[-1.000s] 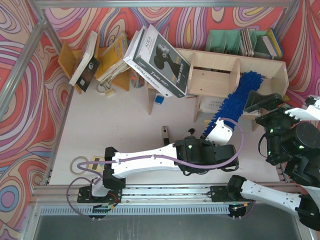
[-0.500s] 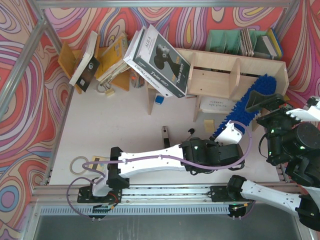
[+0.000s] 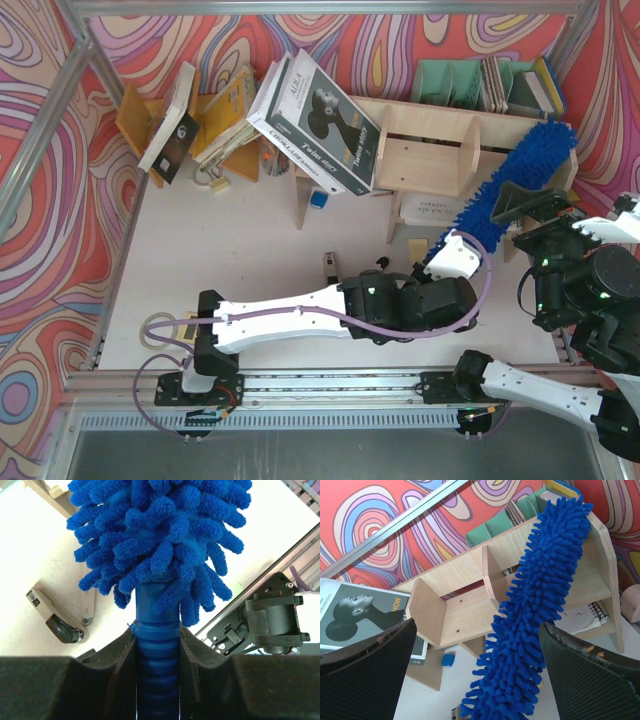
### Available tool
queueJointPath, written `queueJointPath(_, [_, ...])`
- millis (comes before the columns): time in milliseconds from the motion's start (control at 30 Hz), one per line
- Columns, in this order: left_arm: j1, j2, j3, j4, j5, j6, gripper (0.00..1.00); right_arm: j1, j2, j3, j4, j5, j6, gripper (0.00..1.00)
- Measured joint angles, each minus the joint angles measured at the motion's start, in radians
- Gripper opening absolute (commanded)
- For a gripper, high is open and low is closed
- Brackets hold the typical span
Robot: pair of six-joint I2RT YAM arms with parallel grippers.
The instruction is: Dust the bookshelf with a duster
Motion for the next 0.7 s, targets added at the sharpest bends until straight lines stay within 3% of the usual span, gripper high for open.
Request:
queueJointPath(333, [0.033,-0.023,-0.022,0.037,0.026,0.01,0.0,0.0,-0.006,-0.007,-0.001,0.004,0.004,0.96])
queueJointPath(700, [0.039,-0.022,-0.147,-0.003,0.085,-0.032,0.0,0.0,-0.027,-0.012,-0.002,0.021,0.008,0.96])
